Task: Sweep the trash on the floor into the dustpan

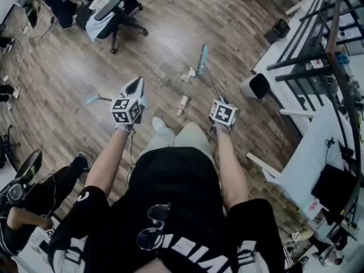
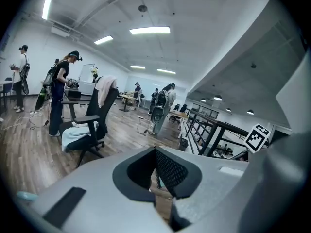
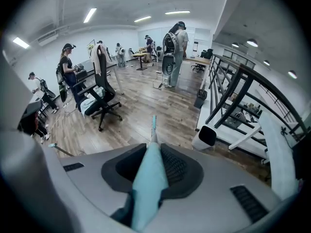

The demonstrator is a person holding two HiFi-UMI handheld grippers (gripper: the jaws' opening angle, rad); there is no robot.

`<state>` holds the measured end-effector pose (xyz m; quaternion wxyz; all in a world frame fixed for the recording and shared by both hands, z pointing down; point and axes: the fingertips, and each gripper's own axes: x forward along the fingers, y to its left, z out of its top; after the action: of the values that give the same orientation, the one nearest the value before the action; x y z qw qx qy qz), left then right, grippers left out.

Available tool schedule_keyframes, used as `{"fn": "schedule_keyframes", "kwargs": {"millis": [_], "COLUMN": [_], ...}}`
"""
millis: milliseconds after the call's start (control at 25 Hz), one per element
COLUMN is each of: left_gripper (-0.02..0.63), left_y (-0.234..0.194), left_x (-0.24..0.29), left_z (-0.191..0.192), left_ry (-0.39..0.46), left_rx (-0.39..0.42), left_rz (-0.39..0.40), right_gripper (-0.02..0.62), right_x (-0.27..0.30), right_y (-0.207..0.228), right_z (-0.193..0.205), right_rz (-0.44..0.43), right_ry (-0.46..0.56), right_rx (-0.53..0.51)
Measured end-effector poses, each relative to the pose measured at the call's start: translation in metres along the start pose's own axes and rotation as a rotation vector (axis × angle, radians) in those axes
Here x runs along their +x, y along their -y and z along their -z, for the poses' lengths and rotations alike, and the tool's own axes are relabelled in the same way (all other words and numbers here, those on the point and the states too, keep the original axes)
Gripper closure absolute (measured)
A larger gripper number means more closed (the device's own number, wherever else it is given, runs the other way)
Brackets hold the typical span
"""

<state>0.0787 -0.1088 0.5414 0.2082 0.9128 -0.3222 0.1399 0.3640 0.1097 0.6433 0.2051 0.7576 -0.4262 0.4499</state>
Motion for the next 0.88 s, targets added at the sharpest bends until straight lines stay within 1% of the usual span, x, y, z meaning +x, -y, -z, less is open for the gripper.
{"fn": "schedule_keyframes", "kwargs": {"millis": [120, 280, 360, 440, 520, 600, 720, 880], "left_gripper": [0.609, 0.609, 0.609, 0.609, 0.609, 0.609, 0.609, 0.609], "left_y": [0.007, 0.026, 0.034, 0.044, 0.051, 0.055, 0.055, 0.053], "left_x": [0.019, 0.049, 0.064, 0.080, 0.097, 0.112, 0.134, 0.158], "left_z": [0.003, 0.010, 0.014, 0.019, 0.024, 0.029, 0.040, 0.051], "left_ry": [-0.016, -0.043, -0.049, -0.057, -0.067, -0.077, -0.086, -0.097], "left_rx": [-0.005, -0.002, -0.013, -0.023, -0.026, -0.026, -0.034, -0.058], "left_rz": [0.000, 0.000, -0.011, -0.021, -0.029, -0.038, -0.051, -0.073], "right_gripper": [0.512, 0.512, 0.512, 0.512, 0.512, 0.512, 0.512, 0.512], "right_x": [0.017, 0.043, 0.058, 0.074, 0.089, 0.108, 0.141, 0.178], "right_y": [0.001, 0.026, 0.034, 0.043, 0.072, 0.088, 0.095, 0.096], "right_z": [-0.010, -0.017, -0.020, -0.029, -0.040, -0.047, -0.044, -0.043], "right_rz": [-0.015, 0.033, 0.026, 0.009, 0.088, 0.125, 0.125, 0.112], "right_ry": [-0.021, -0.092, -0.135, -0.147, -0.160, -0.170, -0.216, -0.252], "right_rx": [-0.020, -0.046, -0.053, -0.070, -0.133, -0.179, -0.203, -0.249]}}
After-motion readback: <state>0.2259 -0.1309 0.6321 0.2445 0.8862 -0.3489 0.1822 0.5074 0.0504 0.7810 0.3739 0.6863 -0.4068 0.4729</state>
